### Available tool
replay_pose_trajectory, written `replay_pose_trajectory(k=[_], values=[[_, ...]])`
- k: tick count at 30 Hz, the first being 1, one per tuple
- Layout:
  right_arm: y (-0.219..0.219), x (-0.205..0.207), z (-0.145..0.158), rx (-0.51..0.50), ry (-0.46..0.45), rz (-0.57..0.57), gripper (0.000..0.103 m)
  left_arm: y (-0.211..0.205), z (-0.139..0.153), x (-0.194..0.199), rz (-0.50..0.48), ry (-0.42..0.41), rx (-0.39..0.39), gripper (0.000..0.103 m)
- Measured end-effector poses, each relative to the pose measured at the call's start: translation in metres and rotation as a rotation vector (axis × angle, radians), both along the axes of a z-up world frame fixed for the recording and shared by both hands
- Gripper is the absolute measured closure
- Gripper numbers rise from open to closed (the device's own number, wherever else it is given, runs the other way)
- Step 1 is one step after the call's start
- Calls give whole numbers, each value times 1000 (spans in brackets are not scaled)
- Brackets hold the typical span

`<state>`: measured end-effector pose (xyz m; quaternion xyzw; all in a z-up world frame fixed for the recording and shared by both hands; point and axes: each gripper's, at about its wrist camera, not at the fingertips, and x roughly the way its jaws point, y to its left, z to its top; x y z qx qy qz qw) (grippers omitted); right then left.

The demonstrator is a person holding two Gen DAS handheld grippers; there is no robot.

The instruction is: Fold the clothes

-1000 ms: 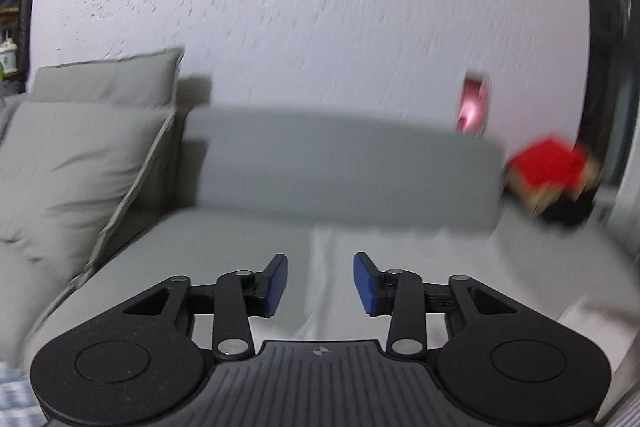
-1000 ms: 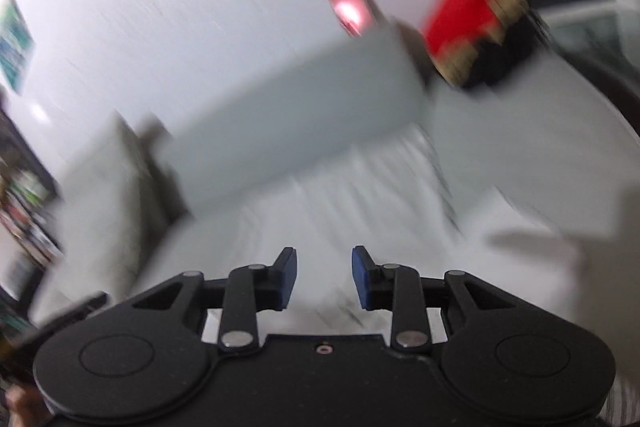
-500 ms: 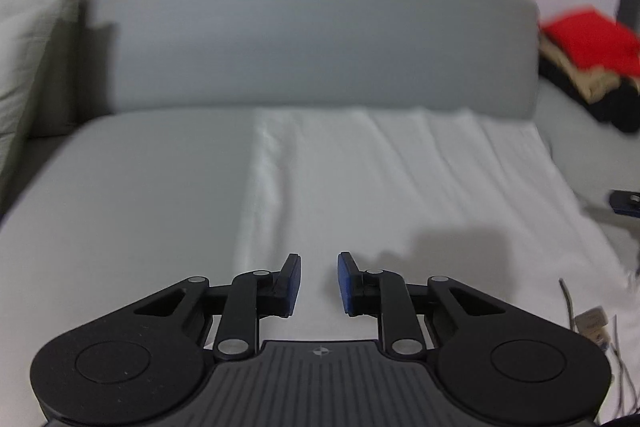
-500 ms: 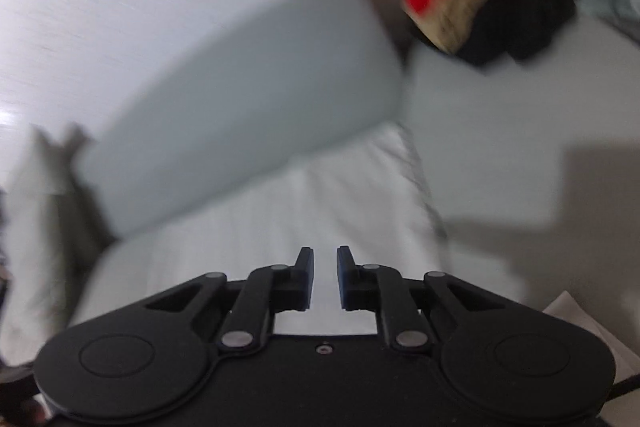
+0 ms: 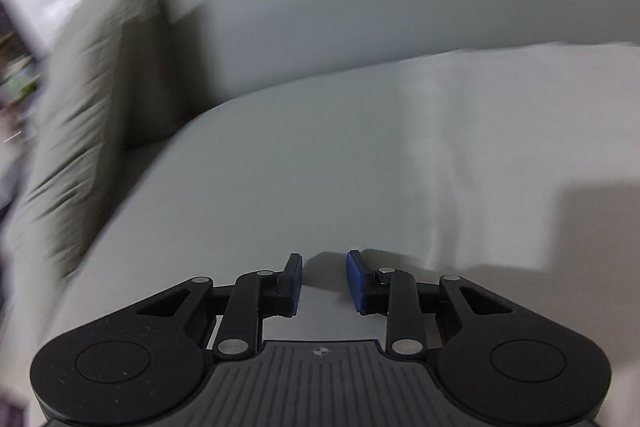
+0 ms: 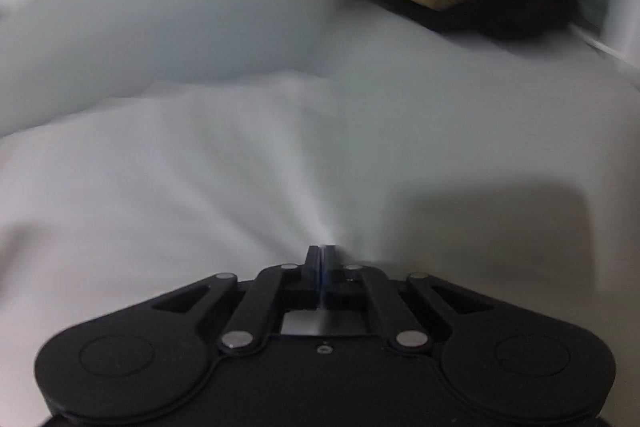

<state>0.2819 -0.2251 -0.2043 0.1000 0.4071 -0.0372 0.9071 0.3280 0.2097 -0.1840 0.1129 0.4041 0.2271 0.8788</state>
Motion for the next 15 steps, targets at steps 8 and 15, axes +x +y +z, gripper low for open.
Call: replay_pose_trajectory(k=[8,15], values=[[8,12,31,280,-189,31,87,-8,41,5,-162,-191,-283,70],[68,53,4,340,-96,354,80,-59,9,45,-384,-128,-222,67]])
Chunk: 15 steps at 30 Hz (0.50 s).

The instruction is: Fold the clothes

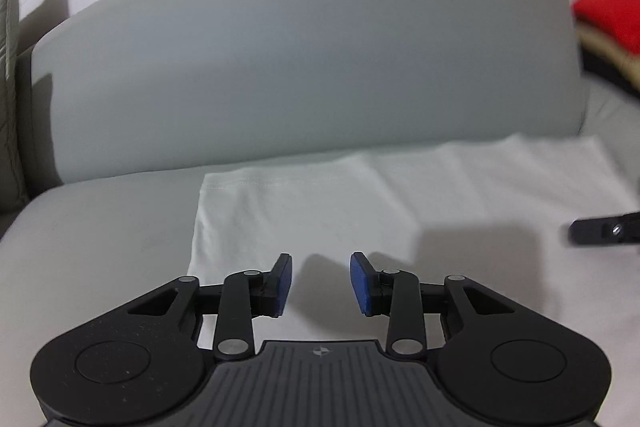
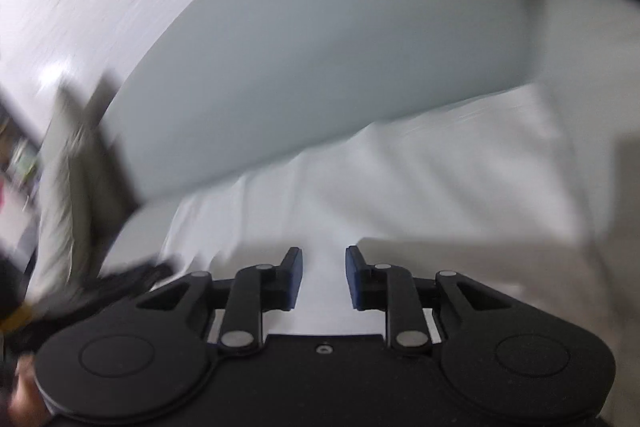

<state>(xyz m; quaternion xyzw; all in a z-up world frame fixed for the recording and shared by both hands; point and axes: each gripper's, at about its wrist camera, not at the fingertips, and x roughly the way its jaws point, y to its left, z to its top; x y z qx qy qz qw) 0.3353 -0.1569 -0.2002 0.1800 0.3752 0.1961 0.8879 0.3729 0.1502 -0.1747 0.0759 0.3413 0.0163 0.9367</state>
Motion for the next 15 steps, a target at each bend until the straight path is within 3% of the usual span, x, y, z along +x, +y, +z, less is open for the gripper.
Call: replay_pose_trajectory(k=[2,6,7,9,13,15], values=[[4,4,-9,-114,-51,-57,103,14,-11,8,97,3,46,66],[-38,12,-16,-375,-113,-412,102,56,-5,18,294,-35,84,68],[-53,15,-18,-370,-104,-470,103,65,-1,20,332,-36,76,68],[-75,14,-14,-194,-75,-488,103,68,4,28,316,-51,27,68],[-63,14,0,-11,-136,-337,89,70,5,46,290,-50,-46,70],[-55,12,-5,-24,-143,-313,88,68,-6,55,289,-12,-46,67]])
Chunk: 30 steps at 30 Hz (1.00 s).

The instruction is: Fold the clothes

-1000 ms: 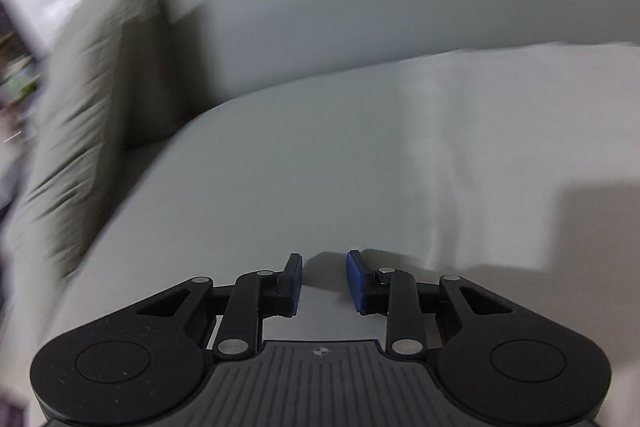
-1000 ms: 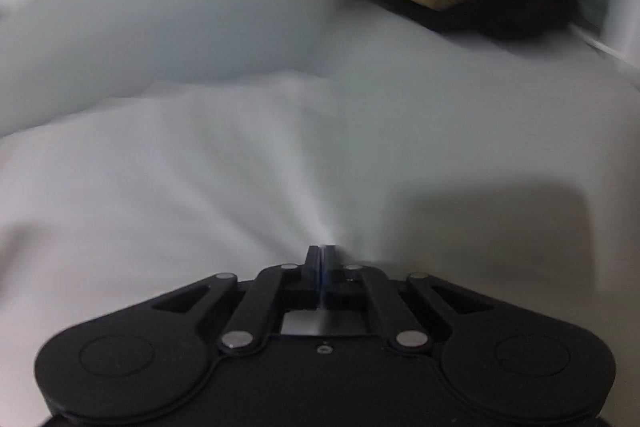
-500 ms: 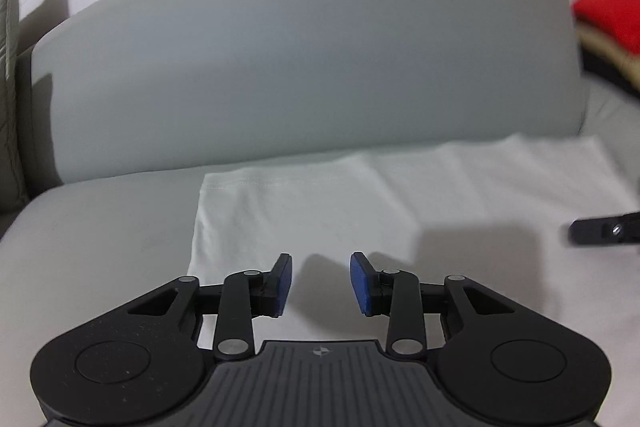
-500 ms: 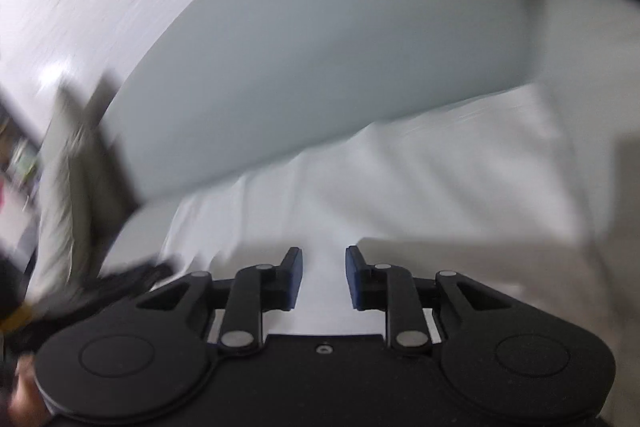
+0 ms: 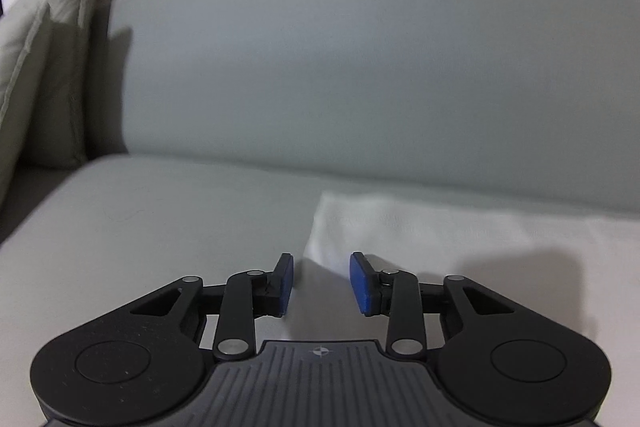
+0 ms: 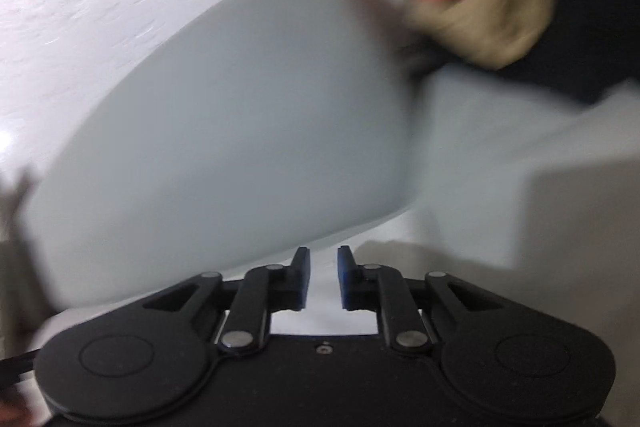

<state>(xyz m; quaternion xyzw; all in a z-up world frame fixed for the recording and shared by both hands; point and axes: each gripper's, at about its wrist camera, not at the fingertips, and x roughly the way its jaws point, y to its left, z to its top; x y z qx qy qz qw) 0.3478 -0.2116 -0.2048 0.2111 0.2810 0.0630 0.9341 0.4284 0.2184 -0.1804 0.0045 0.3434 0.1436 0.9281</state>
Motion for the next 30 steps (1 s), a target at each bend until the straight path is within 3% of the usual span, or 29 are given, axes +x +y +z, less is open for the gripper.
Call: replay_pose_trajectory(k=[1,2,3,5,6,8,9,11,13,16,19,22,25,27,30], values=[[4,-1,-5,-25,7,-4,88,0,1,0,23,7,26,67],[7,-2,-9,-49,15,-8,96,0,3,-1,46,13,51,66],[11,-2,-14,-74,22,-11,103,0,4,-1,70,20,77,60],[12,-3,-21,-126,41,-49,103,0,7,-2,116,33,128,58],[3,-3,-21,-158,59,-128,103,0,9,-3,139,40,154,58],[-16,-4,-20,-199,86,-239,103,0,12,-4,185,53,206,80],[-23,-7,-19,-186,94,-216,103,0,14,-5,205,57,227,83],[-19,-19,-5,-237,106,-217,102,2,34,-21,174,6,197,74],[-11,-41,15,-274,68,-202,98,-7,53,-43,149,-20,220,72],[0,-86,50,-253,11,-170,97,-29,78,-77,113,-32,269,68],[16,-131,79,-205,-31,-150,94,-42,87,-129,74,-2,234,59],[31,-165,98,-189,-78,-106,90,-66,93,-183,37,28,202,59],[44,-202,139,-151,-95,-77,90,-68,101,-225,37,66,155,59],[39,-233,170,-105,-121,-44,90,-71,116,-254,31,49,112,59],[36,-278,214,-115,-199,-15,90,-72,140,-287,16,5,93,59]])
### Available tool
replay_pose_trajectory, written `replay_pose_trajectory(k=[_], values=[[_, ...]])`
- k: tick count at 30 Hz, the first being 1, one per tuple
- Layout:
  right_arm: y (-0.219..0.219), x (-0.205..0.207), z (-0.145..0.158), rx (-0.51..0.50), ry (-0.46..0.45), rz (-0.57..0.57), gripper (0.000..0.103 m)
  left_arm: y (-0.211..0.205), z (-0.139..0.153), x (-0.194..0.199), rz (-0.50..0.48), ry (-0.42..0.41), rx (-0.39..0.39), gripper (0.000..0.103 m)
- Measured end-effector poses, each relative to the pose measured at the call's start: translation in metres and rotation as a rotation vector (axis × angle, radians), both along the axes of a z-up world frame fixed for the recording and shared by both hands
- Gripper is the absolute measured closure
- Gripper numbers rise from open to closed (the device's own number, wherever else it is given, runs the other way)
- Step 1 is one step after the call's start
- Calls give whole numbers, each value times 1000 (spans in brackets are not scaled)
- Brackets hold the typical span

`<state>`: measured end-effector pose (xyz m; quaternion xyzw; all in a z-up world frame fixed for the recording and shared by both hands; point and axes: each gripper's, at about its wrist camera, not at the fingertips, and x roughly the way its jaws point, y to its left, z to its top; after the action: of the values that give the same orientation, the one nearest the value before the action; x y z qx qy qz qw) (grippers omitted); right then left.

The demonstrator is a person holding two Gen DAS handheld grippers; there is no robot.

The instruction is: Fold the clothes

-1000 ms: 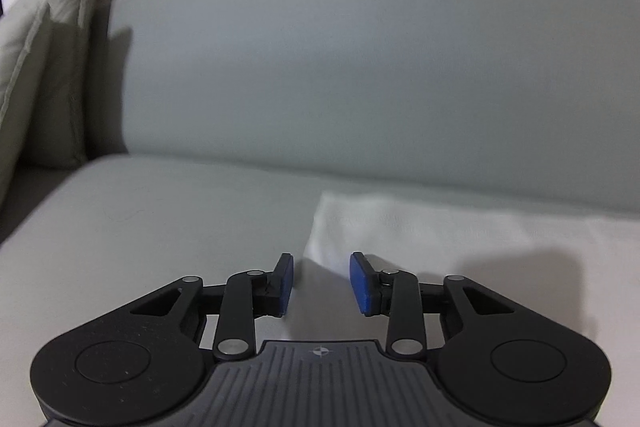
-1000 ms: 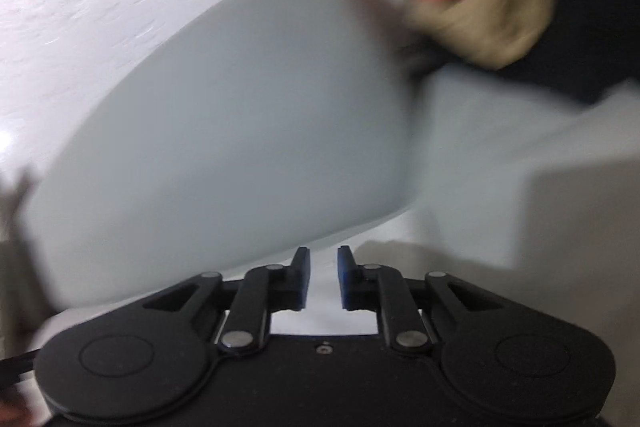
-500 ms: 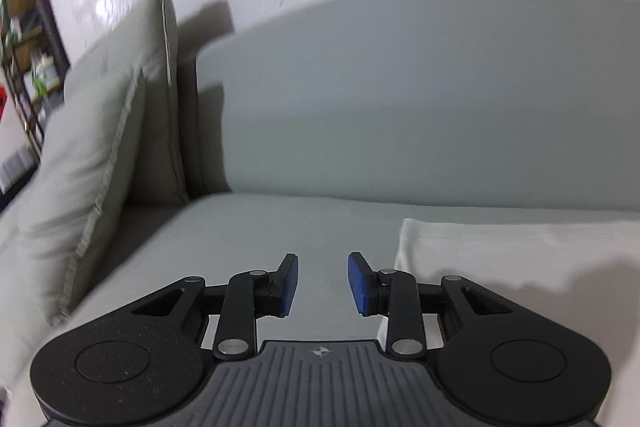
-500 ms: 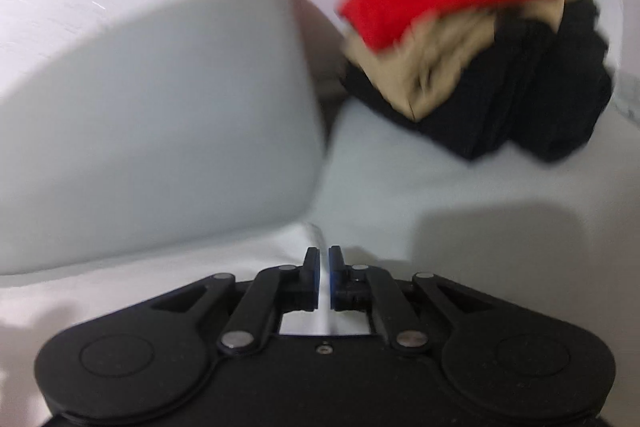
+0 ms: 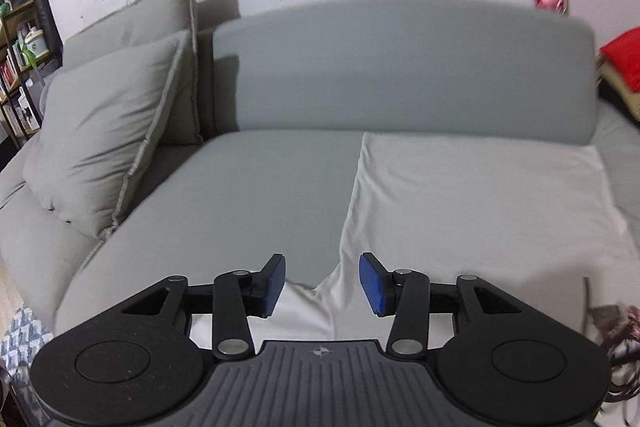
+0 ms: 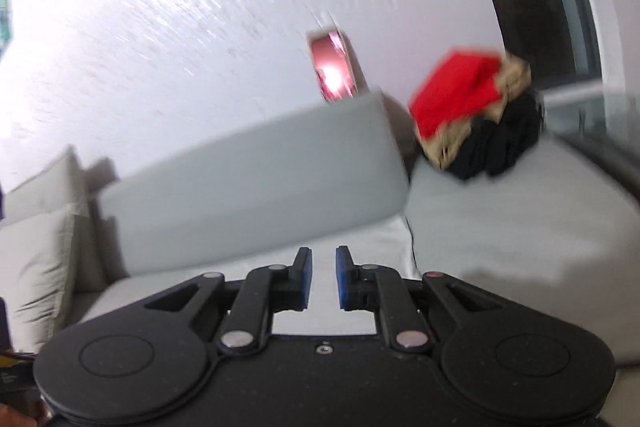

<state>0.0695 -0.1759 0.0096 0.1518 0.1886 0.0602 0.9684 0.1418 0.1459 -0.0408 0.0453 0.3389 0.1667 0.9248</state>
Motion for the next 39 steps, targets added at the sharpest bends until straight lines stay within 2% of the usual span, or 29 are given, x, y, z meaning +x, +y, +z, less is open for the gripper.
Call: replay_pose_trajectory(k=[2,5,7,8,10,12,13,14,15,16,17,18,19,20,22,24,26,28,31,32,35,39], values=[[-3,-31,22,2,-38,10,85,-1,16,-19,-10,-30,-3,59],[-13,-43,26,8,-36,16,77,-3,36,-46,-25,-78,4,51],[-19,-52,29,12,-35,20,70,-6,33,-50,-29,-77,36,41],[-23,-56,30,15,-34,22,67,-8,28,-51,-29,-64,53,41],[-29,-51,12,23,34,31,64,-7,4,-49,-40,-13,50,41],[-35,-41,-25,39,155,34,61,-2,-24,-46,-46,42,27,41],[-37,-37,-46,44,213,26,61,3,-38,-46,-32,44,24,42],[-39,-34,-68,45,260,6,62,7,-52,-46,-18,45,21,44],[-40,-32,-88,40,303,-11,64,11,-66,-45,-6,46,13,51],[-40,-28,-104,29,340,-25,79,14,-69,-43,-14,47,-38,67],[-40,-24,-115,42,377,-32,91,17,-73,-40,-23,49,-89,70],[-37,-19,-116,85,383,-3,91,19,-77,-38,-35,47,-136,68],[-33,-16,-116,120,344,60,91,16,-76,-37,-78,21,-141,63],[-26,-12,-117,130,315,117,91,11,-78,-33,-108,12,-114,61],[-7,0,-127,56,317,164,90,2,-89,-21,-120,59,-41,60],[5,16,-144,-2,417,162,90,3,-108,-7,-71,169,18,59],[5,22,-156,-15,476,150,103,7,-113,-7,-24,185,71,53],[-7,23,-155,-29,487,87,103,12,-117,-9,26,202,122,52],[-33,18,-162,-101,545,-142,103,24,-113,-21,73,198,147,53],[-39,15,-162,-117,551,-183,103,28,-110,-26,88,193,158,53],[-46,1,-153,-124,512,-142,101,39,-96,-49,48,121,69,54],[-27,-18,-140,-113,438,-27,90,30,-79,-84,-101,13,-80,55]])
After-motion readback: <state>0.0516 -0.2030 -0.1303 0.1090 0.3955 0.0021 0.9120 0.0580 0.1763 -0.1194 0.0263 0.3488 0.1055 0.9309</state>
